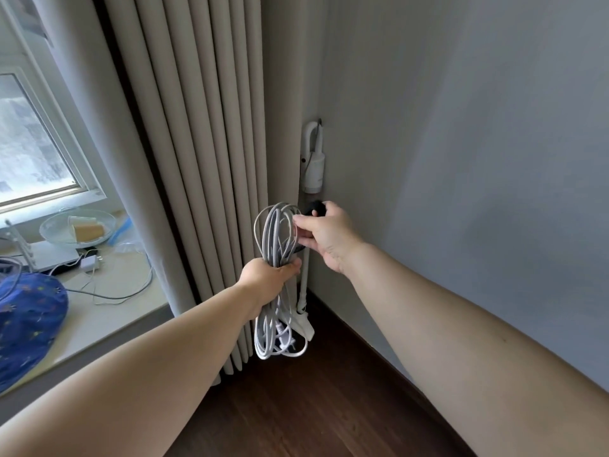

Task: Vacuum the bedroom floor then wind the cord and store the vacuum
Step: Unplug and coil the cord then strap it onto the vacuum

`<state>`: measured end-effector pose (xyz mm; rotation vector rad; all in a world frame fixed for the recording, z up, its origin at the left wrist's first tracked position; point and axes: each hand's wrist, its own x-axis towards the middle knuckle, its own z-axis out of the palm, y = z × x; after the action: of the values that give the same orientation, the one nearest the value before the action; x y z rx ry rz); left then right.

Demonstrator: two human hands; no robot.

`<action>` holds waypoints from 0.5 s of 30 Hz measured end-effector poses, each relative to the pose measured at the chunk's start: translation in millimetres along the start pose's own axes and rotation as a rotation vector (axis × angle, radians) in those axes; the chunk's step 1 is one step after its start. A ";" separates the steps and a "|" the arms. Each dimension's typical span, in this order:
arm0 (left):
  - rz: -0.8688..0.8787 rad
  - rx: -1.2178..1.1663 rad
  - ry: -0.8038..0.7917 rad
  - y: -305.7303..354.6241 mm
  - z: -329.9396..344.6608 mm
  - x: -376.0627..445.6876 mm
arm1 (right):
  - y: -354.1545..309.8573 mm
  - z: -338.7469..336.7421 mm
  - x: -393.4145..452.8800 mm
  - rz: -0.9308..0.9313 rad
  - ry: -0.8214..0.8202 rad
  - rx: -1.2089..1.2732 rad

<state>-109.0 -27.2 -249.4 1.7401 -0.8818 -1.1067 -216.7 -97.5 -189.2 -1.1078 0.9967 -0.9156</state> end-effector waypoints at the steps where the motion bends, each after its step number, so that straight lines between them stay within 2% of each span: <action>1: 0.001 0.009 -0.003 -2.6 -2.4 0.5 | 2.8 -8.3 0.6 0.006 0.039 -0.069; 5: -0.041 0.017 0.038 -13.9 -21.2 5.2 | 34.7 -44.4 12.9 0.099 0.327 -0.356; 7: -0.036 -0.007 0.050 -19.8 -33.3 6.3 | 52.0 -53.5 16.2 0.195 0.349 -0.409; 10: -0.036 -0.135 0.042 -23.4 -43.1 3.7 | 72.3 -40.3 12.3 0.291 0.082 -0.496; 13: -0.043 -0.341 0.046 -23.5 -47.5 1.7 | 98.8 -10.1 8.1 0.284 -0.229 -0.689; 15: -0.022 -0.410 0.045 -22.6 -51.7 1.8 | 109.4 4.8 2.9 0.312 -0.377 -0.775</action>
<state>-57.9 -5.3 -259.0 1.4302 -0.5607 -1.1640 -201.4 -76.5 -295.6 -1.6277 1.1894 -0.0274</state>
